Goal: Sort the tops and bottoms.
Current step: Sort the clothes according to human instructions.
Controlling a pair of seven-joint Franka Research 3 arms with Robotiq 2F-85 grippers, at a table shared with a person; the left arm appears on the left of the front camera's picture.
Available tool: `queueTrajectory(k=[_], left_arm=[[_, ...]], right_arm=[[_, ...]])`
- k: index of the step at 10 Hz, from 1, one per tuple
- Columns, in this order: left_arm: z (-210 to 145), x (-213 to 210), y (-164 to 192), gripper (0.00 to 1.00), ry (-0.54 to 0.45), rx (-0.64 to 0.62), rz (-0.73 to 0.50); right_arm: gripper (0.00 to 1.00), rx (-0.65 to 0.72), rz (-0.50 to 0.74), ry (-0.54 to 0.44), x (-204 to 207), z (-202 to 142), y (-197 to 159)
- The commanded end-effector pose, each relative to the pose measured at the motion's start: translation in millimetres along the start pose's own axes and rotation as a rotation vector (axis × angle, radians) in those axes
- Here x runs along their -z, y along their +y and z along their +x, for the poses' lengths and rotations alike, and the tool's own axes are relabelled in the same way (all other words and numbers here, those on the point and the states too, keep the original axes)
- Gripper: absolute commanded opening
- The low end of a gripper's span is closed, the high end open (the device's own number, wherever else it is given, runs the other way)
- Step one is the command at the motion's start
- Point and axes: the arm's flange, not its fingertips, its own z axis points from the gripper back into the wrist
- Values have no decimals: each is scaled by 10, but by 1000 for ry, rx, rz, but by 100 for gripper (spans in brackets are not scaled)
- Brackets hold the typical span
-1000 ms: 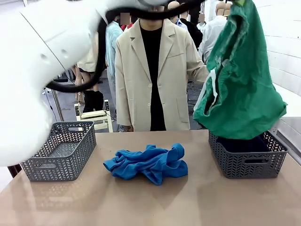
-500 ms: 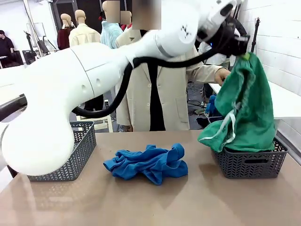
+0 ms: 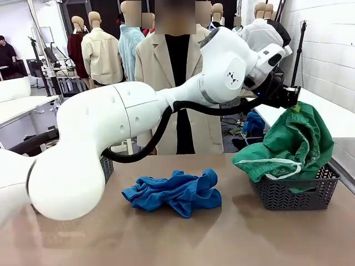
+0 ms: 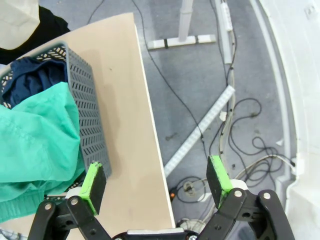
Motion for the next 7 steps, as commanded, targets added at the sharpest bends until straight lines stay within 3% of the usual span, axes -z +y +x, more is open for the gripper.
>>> queueTrajectory(k=[1, 4, 7], left_arm=[[121, -169, -78, 0, -51, 5, -10], [84, -118, -59, 0, -34, 6, -3], [46, 457, 510, 0, 165, -127, 69]], right_arm=[[100, 10, -16, 10, -10, -11, 15], [100, 10, -16, 10, -10, -11, 15], [100, 10, -16, 10, -10, -11, 15]])
